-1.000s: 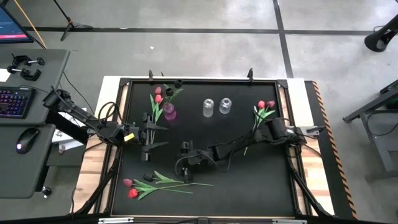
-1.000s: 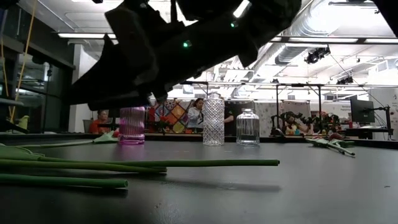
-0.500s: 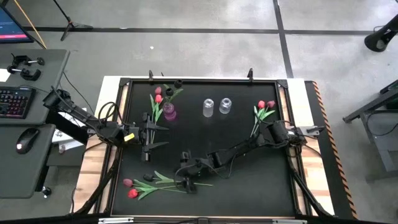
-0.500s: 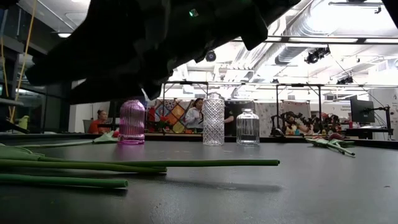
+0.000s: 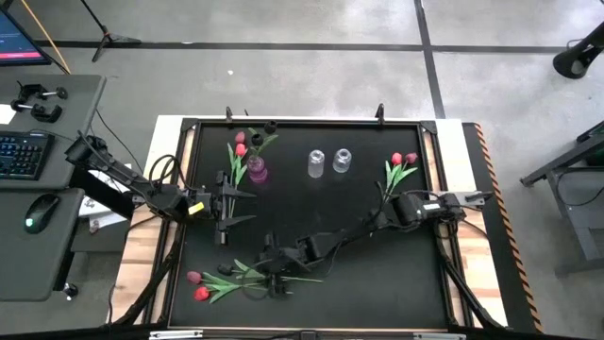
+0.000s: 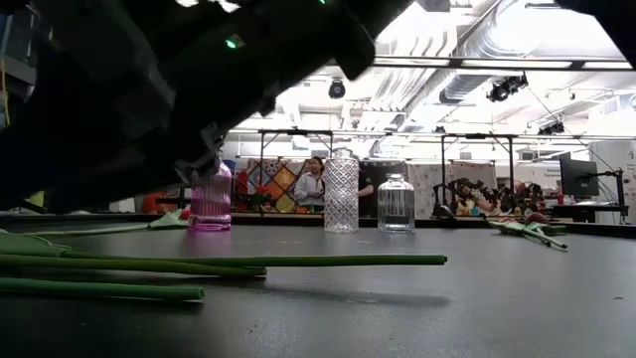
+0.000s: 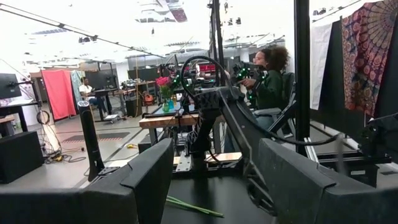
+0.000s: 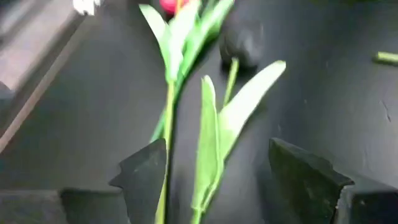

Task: Sort flowers into vase by color
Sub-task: Put the black flower into the transparent purple vase

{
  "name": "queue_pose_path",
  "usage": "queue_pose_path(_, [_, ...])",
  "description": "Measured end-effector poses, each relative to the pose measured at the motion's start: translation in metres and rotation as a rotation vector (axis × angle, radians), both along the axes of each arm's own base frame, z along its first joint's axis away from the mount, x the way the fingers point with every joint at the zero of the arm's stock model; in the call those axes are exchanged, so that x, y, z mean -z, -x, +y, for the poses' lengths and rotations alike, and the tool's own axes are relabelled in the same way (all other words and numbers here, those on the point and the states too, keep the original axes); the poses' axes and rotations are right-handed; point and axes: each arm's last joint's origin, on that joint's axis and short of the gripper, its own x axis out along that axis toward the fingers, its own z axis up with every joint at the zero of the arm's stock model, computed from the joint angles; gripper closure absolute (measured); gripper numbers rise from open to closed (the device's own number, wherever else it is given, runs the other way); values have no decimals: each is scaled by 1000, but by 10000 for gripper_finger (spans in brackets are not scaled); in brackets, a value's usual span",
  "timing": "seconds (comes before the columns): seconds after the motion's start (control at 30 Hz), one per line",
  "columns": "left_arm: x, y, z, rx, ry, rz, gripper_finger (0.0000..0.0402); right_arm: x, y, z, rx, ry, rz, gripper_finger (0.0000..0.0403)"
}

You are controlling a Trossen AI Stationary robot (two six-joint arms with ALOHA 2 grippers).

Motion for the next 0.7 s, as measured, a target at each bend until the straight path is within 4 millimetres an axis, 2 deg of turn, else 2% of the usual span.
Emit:
queue_pose_path(0.3, [0,0,0,1,7,1,177,-4,-6,1,43,12,59,132])
queue_pose_path(0.7, [0,0,1,-19,12,3,177,11,-4,2,58,16,85,135])
